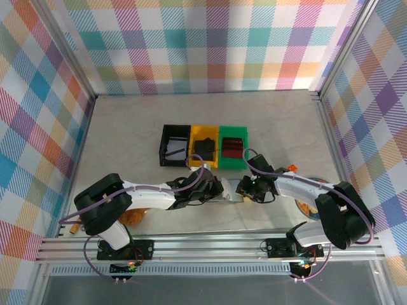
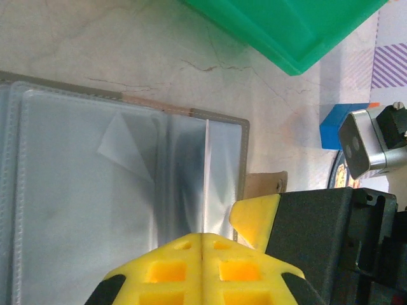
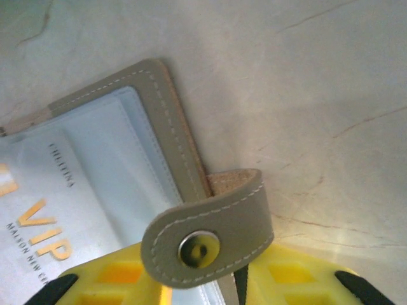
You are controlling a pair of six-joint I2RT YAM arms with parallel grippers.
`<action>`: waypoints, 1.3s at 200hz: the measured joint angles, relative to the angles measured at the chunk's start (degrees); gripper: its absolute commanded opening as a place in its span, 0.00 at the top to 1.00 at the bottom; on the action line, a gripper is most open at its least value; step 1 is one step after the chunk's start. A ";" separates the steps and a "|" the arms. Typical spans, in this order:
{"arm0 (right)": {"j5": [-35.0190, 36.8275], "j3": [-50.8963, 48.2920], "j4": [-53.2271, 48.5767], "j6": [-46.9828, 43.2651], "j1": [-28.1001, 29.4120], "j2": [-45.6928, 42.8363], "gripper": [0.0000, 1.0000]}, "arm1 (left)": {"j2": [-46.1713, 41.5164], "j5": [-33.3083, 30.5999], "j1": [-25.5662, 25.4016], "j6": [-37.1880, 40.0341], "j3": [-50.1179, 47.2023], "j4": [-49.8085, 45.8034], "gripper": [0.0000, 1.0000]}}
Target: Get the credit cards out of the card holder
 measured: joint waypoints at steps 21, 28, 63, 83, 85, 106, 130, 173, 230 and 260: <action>-1.51 -0.39 1.38 -0.68 0.04 -0.07 0.63 | 0.00 0.02 0.00 0.00 0.02 0.04 1.00; -1.81 -0.42 1.64 -0.81 0.04 -0.07 0.63 | 0.02 0.02 0.00 -0.02 0.02 0.20 1.00; -2.23 -0.42 2.10 -0.79 0.04 0.17 0.63 | 0.02 0.04 0.00 -0.02 0.00 0.59 1.00; -2.80 -0.42 2.84 -0.74 0.02 1.14 0.62 | 0.02 0.04 0.00 0.00 0.02 0.57 1.00; -2.82 -0.42 2.91 -0.72 0.02 1.22 0.62 | 0.02 0.04 0.00 -0.02 0.02 0.57 1.00; -3.06 -0.42 3.06 -0.55 -0.15 1.46 0.62 | 0.37 0.07 0.00 -0.02 0.02 0.61 1.00; -3.23 -0.35 3.08 -0.55 -0.24 1.57 0.63 | 1.20 0.07 0.00 -0.02 0.15 0.35 0.92; -3.48 -0.35 3.15 -0.55 -0.28 1.75 0.63 | 2.29 0.63 0.00 0.00 0.70 -0.35 0.87; -3.65 -0.35 3.17 -0.52 -0.35 1.95 0.63 | 3.19 1.31 0.00 -0.02 1.68 -0.59 0.84; -3.67 -0.35 3.19 -0.52 -0.35 1.95 0.64 | 3.58 1.42 0.00 0.00 1.75 -0.50 0.93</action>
